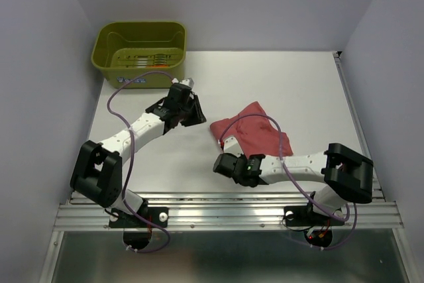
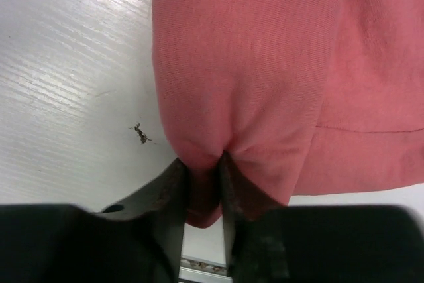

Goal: Roll the t-shirts
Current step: Roll the T-shirt to the center of the board.

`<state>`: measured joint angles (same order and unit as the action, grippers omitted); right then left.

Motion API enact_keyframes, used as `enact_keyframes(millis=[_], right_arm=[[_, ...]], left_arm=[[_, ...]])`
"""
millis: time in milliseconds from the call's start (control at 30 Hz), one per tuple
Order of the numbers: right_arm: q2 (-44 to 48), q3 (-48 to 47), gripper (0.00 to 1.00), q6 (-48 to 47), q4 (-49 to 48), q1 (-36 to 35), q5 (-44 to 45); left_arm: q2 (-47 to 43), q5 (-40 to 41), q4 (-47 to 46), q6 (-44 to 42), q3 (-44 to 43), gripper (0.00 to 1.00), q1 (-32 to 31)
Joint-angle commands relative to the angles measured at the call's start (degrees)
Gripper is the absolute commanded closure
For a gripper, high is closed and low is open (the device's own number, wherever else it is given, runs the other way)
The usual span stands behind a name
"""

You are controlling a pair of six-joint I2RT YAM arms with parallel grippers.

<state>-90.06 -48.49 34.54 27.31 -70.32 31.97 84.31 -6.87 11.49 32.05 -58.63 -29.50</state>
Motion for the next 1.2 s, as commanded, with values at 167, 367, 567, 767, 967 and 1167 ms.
enact_keyframes(millis=[167, 367, 567, 767, 967, 1167], right_arm=[[2.16, 3.22, 0.99, 1.23, -6.3, -0.6, -0.85], [8.58, 5.25, 0.99, 0.87, -10.61, -0.6, -5.07], [14.21, 7.44, 0.99, 2.28, -12.72, 1.24, -9.37], [18.77, 9.64, 0.99, 3.34, -13.6, 3.61, -12.45], [20.27, 10.34, 0.99, 4.04, -13.78, 4.14, -13.33], [20.63, 11.31, 0.99, 4.04, -13.69, 4.14, -13.77]], left_arm=[[-1.08, -3.85, -7.0, 3.01, 7.12, 0.07, -1.79], [0.59, -4.29, -10.95, 5.03, 9.76, 0.01, -4.16], [1.2, -6.66, -20.35, 8.55, 15.04, 0.01, -4.25], [5.24, -9.03, -26.23, 9.69, 16.79, 0.01, -4.34], [6.91, -10.44, -32.66, 12.86, 18.73, 0.01, -4.43], [11.66, -10.26, -34.6, 13.47, 16.45, 0.21, -4.61]])
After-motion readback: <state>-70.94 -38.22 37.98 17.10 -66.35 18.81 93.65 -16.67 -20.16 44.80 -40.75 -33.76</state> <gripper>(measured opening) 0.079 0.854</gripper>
